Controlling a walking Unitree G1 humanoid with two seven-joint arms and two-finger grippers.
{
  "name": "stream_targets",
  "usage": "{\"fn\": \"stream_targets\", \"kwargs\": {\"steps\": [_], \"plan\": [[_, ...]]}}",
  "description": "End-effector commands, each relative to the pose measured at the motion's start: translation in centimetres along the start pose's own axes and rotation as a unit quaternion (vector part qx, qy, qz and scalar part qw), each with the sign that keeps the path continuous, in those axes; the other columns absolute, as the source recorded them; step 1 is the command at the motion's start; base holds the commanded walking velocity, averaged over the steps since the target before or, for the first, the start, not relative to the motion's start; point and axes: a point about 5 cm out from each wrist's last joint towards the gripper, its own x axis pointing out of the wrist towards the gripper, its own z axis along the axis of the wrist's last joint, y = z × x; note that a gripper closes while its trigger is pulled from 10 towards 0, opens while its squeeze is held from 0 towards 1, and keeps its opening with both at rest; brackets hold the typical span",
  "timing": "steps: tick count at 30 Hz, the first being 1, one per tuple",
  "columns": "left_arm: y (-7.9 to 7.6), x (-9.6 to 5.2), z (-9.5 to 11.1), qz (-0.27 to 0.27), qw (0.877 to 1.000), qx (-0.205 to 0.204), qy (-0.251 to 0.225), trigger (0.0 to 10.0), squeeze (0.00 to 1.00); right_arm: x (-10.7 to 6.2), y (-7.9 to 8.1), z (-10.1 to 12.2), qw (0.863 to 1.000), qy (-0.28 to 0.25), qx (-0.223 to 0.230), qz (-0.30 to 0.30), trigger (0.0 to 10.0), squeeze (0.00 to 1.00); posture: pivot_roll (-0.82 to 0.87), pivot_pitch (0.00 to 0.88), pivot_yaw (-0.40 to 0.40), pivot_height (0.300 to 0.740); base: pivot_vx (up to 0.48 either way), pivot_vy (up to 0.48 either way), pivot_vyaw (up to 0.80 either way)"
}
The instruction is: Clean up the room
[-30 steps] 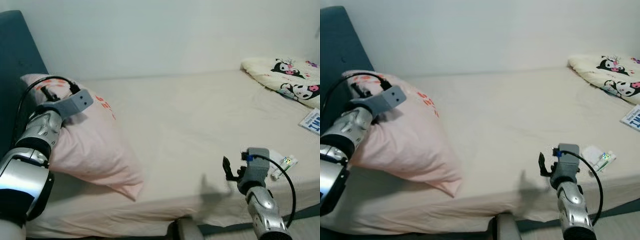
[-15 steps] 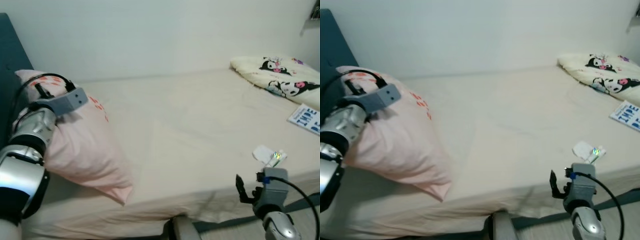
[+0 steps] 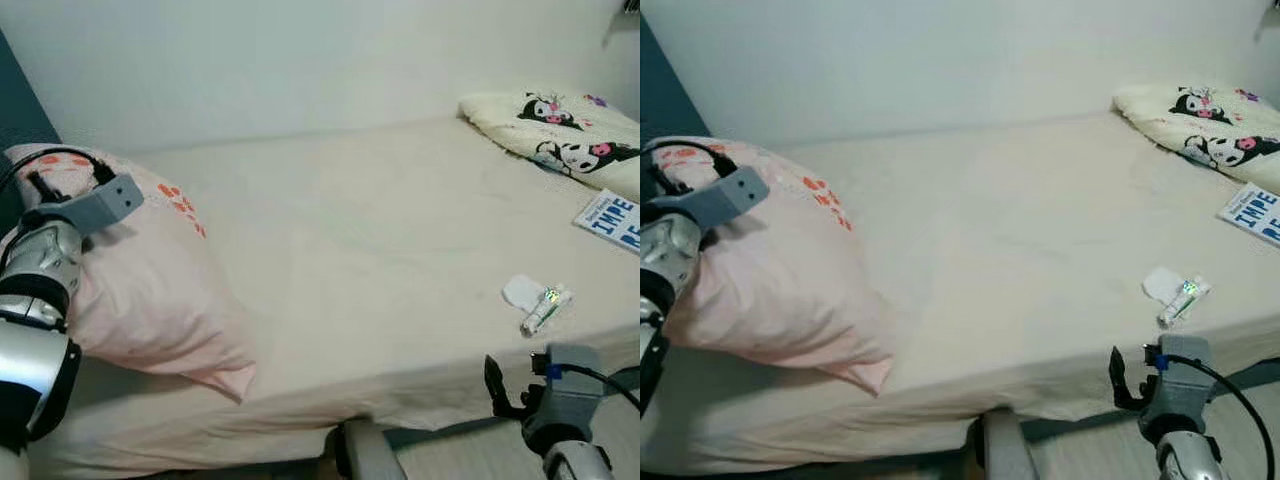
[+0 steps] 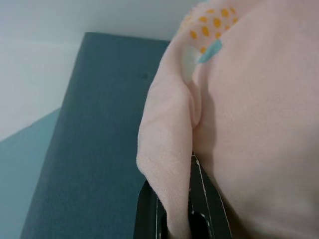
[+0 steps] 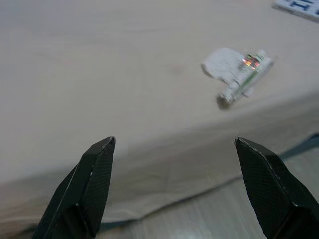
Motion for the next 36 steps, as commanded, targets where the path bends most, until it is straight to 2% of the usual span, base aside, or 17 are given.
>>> {"fn": "stream_targets", "kwargs": {"steps": [1, 8, 13, 14, 16, 20, 21, 22, 28, 32, 34, 35, 36], "plan": [[1.7, 0.2, -1.0, 0.03, 0.999, 0.029, 0.008, 0.0, 0.0, -0.4, -0.1, 0.4, 1.0, -0.001, 0.007, -0.001, 10.0, 0.0, -0.38, 0.144, 0.046, 0.595, 0.0, 0.0, 0.0], [2.7, 0.4, -0.2, 0.046, 0.998, 0.047, -0.002, 0.0, 0.0, -1.2, -0.3, 0.8, 1.0, 0.001, 0.006, -0.008, 10.0, 0.0, -0.39, 0.164, 0.048, 0.595, 0.0, 0.0, 0.0], [3.5, 0.7, 1.3, 0.052, 0.997, 0.054, -0.021, 0.0, 0.0, -2.1, -0.2, 1.1, 1.0, 0.003, 0.008, -0.01, 10.0, 0.0, -0.39, 0.214, 0.044, 0.595, 0.0, 0.0, 0.0], [3.6, 0.7, 1.7, 0.052, 0.997, 0.054, -0.026, 1.0, 0.0, -2.4, -0.1, 1.2, 1.0, 0.006, 0.009, -0.009, 10.0, 0.0, -0.39, 0.219, 0.045, 0.595, 0.0, 0.0, 0.0], [3.7, 0.7, 2.3, 0.053, 0.997, 0.05, -0.034, 10.0, 0.0, -3.2, 0.1, 1.1, 1.0, 0.012, 0.012, -0.006, 10.0, 0.0, -0.38, 0.255, 0.037, 0.595, 0.0, 0.0, 0.0], [4.0, 0.8, 2.5, 0.056, 0.997, 0.037, -0.034, 10.0, 0.0, -4.0, 0.3, 1.1, 1.0, 0.02, 0.012, -0.003, 10.0, 0.0, -0.39, 0.285, 0.035, 0.595, 0.0, 0.0, 0.0], [4.2, 0.8, 2.5, 0.057, 0.998, 0.023, -0.032, 10.0, 0.85, -4.3, 0.4, 1.1, 1.0, 0.022, 0.012, -0.003, 10.0, 0.0, -0.39, 0.288, 0.036, 0.595, 0.0, 0.0, 0.0], [4.4, 0.8, 2.6, 0.058, 0.998, 0.015, -0.032, 10.0, 1.0, -4.4, 0.4, 1.1, 1.0, 0.024, 0.012, -0.002, 10.0, 0.0, -0.39, 0.289, 0.036, 0.595, 0.0, 0.0, 0.0], [5.2, 0.9, 3.4, 0.083, 0.995, 0.027, -0.048, 10.0, 1.0, -4.3, 0.6, 1.3, 1.0, 0.025, 0.014, -0.003, 10.0, 0.0, -0.38, 0.285, 0.04, 0.595, 0.0, 0.0, 0.0], [6.3, 0.9, 4.1, 0.102, 0.992, 0.051, -0.06, 10.0, 1.0, -4.0, 0.9, 1.6, 1.0, 0.018, 0.017, -0.002, 10.0, 0.0, -0.37, 0.258, 0.048, 0.595, 0.0, 0.0, 0.0], [7.9, 1.0, 4.7, 0.127, 0.988, 0.062, -0.068, 10.0, 1.0, -3.6, 1.0, 1.8, 1.0, 0.011, 0.021, -0.003, 10.0, 0.0, -0.37, 0.234, 0.057, 0.595, 0.0, 0.0, 0.0], [7.9, 1.0, 4.7, 0.127, 0.988, 0.062, -0.068, 10.0, 1.0, -3.6, 1.0, 1.8, 1.0, 0.011, 0.021, -0.003, 10.0, 0.0, -0.37, 0.234, 0.057, 0.595, 0.0, 0.0, 0.0], [8.6, 1.0, 5.0, 0.137, 0.986, 0.066, -0.072, 10.0, 1.0, -3.4, 1.1, 1.9, 1.0, 0.009, 0.022, -0.003, 10.0, 0.0, -0.37, 0.23, 0.058, 0.595, 0.0, 0.0, 0.0]]}}
